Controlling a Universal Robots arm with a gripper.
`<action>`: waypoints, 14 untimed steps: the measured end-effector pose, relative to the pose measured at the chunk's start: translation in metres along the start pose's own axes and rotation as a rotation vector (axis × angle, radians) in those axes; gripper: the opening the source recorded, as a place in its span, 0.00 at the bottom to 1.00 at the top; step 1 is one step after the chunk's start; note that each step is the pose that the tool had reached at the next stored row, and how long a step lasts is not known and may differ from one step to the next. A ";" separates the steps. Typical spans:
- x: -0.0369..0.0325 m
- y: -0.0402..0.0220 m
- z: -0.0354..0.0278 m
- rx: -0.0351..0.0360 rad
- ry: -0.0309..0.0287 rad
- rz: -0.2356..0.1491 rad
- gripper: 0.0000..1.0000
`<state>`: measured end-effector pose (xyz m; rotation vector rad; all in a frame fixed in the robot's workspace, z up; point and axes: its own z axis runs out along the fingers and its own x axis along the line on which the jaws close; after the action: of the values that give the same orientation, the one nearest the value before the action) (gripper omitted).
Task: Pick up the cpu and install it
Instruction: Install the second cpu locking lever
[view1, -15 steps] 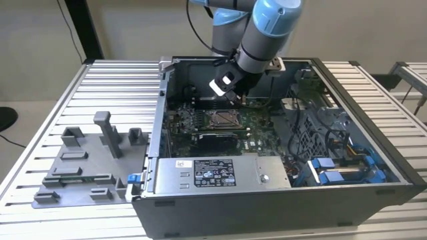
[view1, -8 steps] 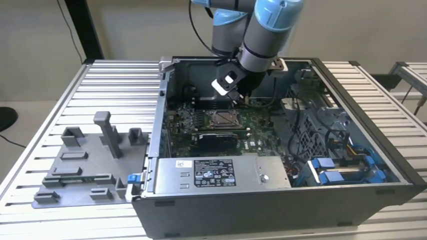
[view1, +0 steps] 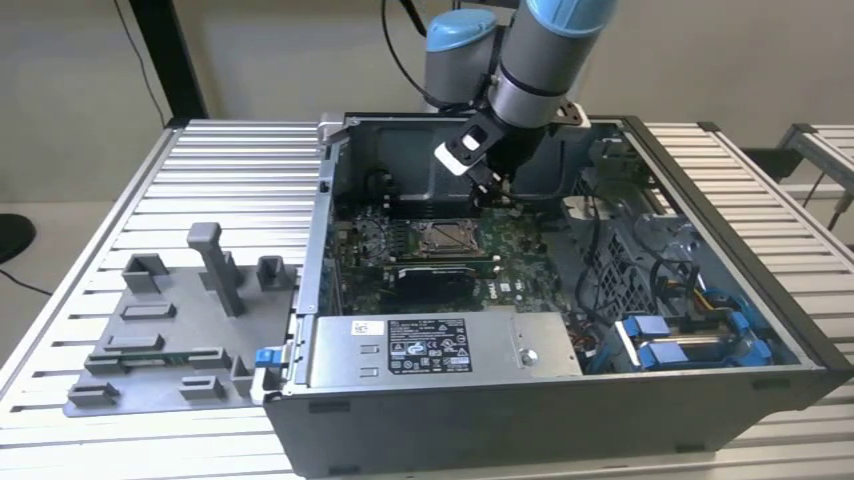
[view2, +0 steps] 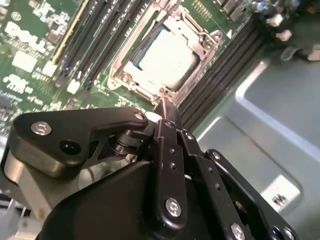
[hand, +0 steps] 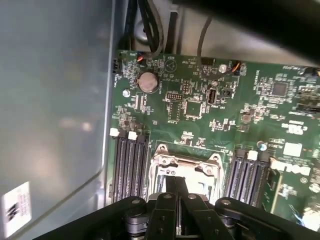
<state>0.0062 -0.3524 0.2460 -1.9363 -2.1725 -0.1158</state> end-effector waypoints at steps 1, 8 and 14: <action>0.0000 0.0000 0.0002 -0.0001 -0.0009 0.000 0.00; 0.0000 0.0000 0.0000 0.0007 -0.0073 0.001 0.00; 0.0000 0.0000 0.0000 0.0012 -0.0125 0.002 0.00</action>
<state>0.0063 -0.3524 0.2460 -1.9432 -2.1784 -0.1024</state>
